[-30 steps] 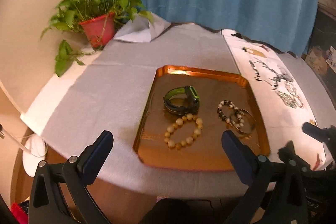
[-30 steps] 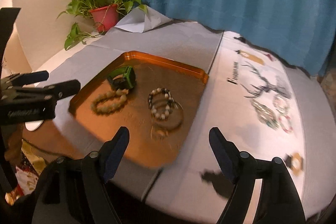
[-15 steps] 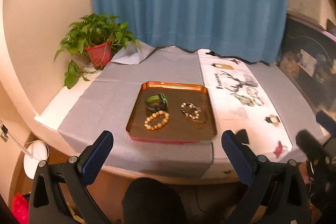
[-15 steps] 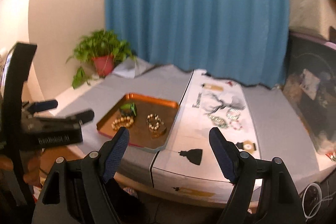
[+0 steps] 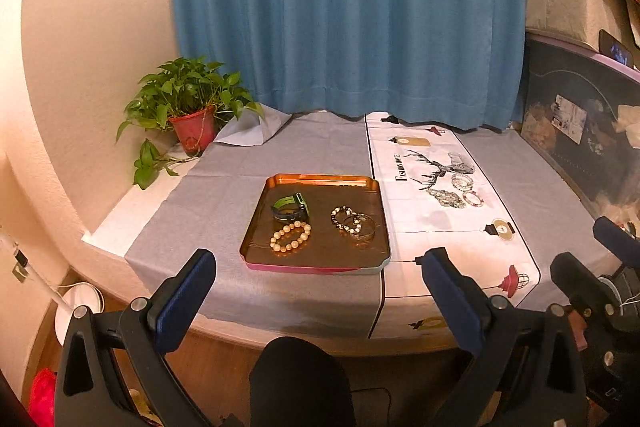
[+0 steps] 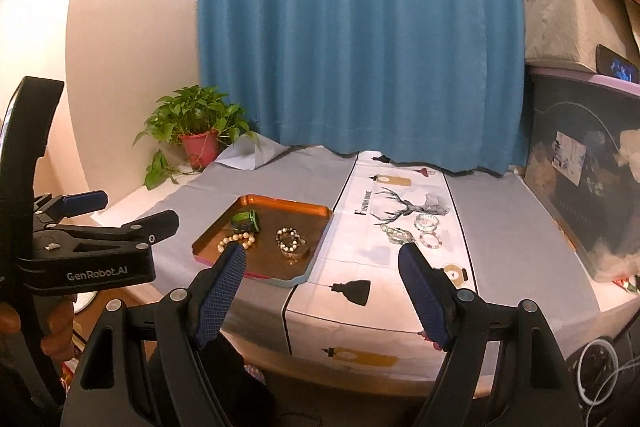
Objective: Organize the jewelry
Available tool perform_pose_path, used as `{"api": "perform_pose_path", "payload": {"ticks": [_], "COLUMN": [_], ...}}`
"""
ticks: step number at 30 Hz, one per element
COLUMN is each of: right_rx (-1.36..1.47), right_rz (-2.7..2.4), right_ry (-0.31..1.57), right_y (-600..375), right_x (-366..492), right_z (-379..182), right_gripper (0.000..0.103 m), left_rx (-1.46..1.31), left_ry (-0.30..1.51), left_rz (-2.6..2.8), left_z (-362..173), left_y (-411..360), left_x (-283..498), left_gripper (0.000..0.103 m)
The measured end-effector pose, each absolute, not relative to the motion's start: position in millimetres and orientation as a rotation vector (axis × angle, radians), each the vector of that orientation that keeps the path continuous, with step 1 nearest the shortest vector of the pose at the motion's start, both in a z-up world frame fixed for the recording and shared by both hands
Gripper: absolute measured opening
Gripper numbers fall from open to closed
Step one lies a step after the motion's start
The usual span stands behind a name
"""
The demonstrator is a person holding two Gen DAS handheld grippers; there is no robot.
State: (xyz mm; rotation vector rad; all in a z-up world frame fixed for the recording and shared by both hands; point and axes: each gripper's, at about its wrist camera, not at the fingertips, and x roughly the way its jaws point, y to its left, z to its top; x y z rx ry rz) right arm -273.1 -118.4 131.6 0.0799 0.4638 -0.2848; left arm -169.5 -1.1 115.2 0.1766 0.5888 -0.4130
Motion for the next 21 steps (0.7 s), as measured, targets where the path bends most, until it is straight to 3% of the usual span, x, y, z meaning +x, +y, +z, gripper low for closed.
{"api": "perform_pose_path", "payload": {"ticks": [21], "right_rx": [0.12], "right_rz": [-0.294], "right_ry": [0.481], "right_y": [-132], "right_x": [-265], "right_z": [120], "right_gripper": [0.079], "left_rx": [0.183], "left_ry": [0.589], "left_rz": [-0.404], "left_z": [116], "left_y": [1], "left_x": [-161], "left_gripper": [0.102]}}
